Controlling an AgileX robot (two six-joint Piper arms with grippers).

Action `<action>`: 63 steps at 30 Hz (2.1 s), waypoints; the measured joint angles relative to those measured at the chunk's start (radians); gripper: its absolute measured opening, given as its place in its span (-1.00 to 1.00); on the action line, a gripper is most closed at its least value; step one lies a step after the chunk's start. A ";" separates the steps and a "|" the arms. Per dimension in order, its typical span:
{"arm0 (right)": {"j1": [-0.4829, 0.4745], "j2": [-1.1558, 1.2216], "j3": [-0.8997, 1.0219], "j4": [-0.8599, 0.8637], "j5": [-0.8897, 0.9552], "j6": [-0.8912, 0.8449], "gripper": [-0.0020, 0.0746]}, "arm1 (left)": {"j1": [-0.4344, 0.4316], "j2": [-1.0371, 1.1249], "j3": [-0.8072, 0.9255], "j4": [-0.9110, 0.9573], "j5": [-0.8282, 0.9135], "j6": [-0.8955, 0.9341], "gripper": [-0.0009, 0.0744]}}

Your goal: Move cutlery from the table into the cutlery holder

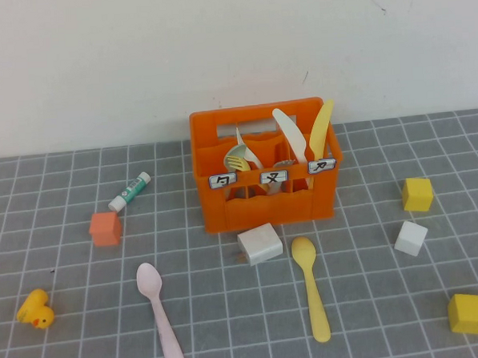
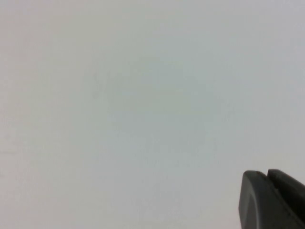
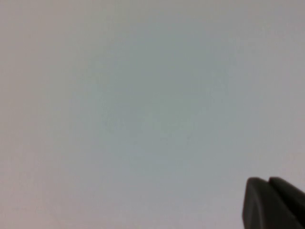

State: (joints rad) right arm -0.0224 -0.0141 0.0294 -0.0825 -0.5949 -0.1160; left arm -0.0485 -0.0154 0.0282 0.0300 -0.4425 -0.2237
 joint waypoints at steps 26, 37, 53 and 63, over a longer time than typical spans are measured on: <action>0.000 0.288 -0.628 0.131 1.150 -0.145 -0.95 | 0.000 0.145 -0.357 0.065 0.646 0.002 -0.98; 0.000 0.730 -0.609 0.527 1.367 -0.731 -0.95 | 0.000 0.472 -0.357 -0.377 0.885 0.195 -0.98; 0.050 1.028 -0.599 0.745 1.273 -1.045 -0.95 | -0.010 1.094 -0.575 -0.716 0.971 0.511 -0.98; 0.198 1.107 -0.574 0.746 1.207 -1.054 -0.95 | -0.226 1.408 -0.749 -0.544 0.950 0.329 -0.98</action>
State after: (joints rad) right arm 0.1752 1.0934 -0.5443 0.6639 0.6116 -1.1697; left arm -0.2749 1.3930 -0.7204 -0.5137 0.5073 0.1056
